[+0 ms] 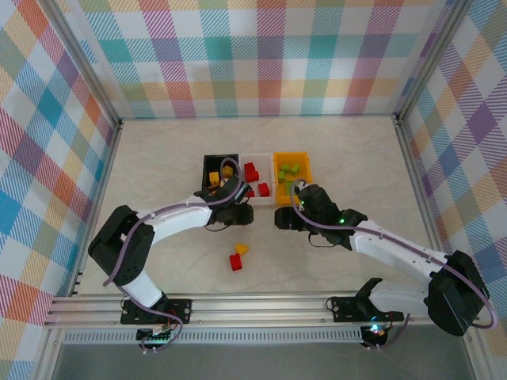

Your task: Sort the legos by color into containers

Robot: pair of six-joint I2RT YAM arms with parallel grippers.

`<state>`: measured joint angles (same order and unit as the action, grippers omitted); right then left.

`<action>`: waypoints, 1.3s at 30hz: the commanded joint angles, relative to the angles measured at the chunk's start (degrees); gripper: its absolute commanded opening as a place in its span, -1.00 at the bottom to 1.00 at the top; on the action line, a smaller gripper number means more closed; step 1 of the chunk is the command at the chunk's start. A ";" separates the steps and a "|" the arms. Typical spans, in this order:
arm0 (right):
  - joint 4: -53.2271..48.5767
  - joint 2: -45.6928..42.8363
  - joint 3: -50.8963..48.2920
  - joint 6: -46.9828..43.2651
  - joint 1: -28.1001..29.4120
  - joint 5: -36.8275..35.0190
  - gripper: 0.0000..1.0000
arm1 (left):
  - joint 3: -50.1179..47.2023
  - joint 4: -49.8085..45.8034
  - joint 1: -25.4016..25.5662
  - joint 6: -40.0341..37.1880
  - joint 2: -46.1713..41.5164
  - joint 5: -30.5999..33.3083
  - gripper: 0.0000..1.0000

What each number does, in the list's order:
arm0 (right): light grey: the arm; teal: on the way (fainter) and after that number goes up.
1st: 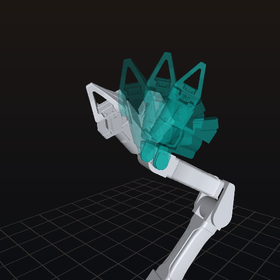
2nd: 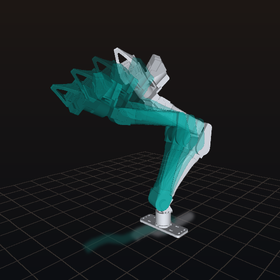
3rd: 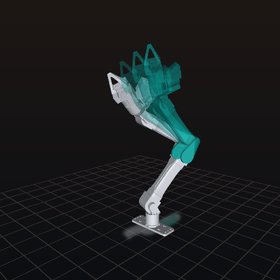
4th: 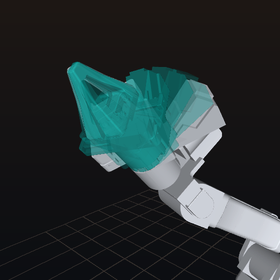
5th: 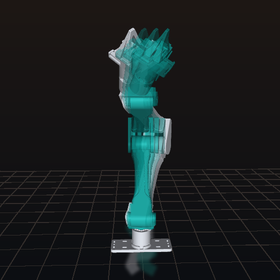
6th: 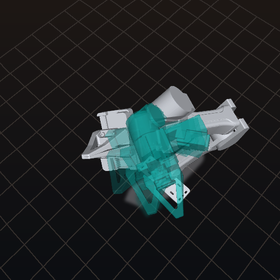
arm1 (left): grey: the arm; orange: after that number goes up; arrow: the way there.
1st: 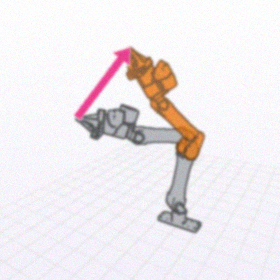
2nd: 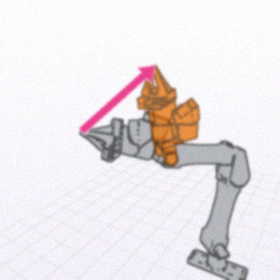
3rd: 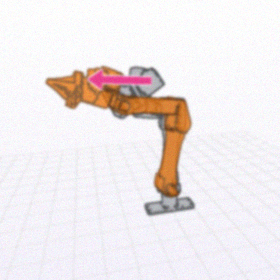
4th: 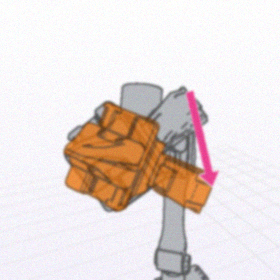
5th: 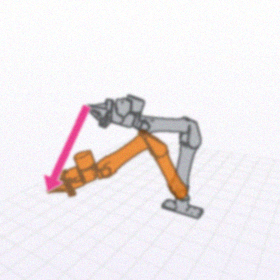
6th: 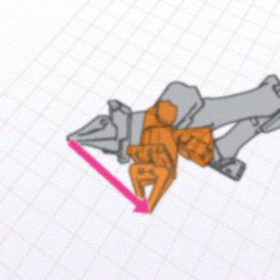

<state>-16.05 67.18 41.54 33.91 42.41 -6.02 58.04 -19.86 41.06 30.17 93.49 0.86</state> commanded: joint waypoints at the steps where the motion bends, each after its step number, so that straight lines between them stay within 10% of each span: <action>1: 0.43 -1.26 -1.07 0.89 -0.49 -0.22 0.49 | 8.00 -2.96 -1.09 -1.59 -0.42 -0.31 -0.41; 19: -1.91 -3.39 -1.36 0.54 -1.28 0.39 0.50 | 40.56 -15.04 -4.62 -5.57 24.66 5.77 -0.13; 25: -2.38 -4.24 -1.22 0.54 -1.48 0.48 0.50 | 39.41 -14.62 -3.48 -5.34 21.61 4.96 0.36; 39: -1.27 0.13 -0.87 -0.21 -1.64 1.79 0.52 | 13.76 -6.58 0.57 -0.64 -2.35 -1.66 0.78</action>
<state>-17.72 65.08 40.71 33.89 41.19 -5.32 76.88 -28.69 41.04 27.35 95.09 1.58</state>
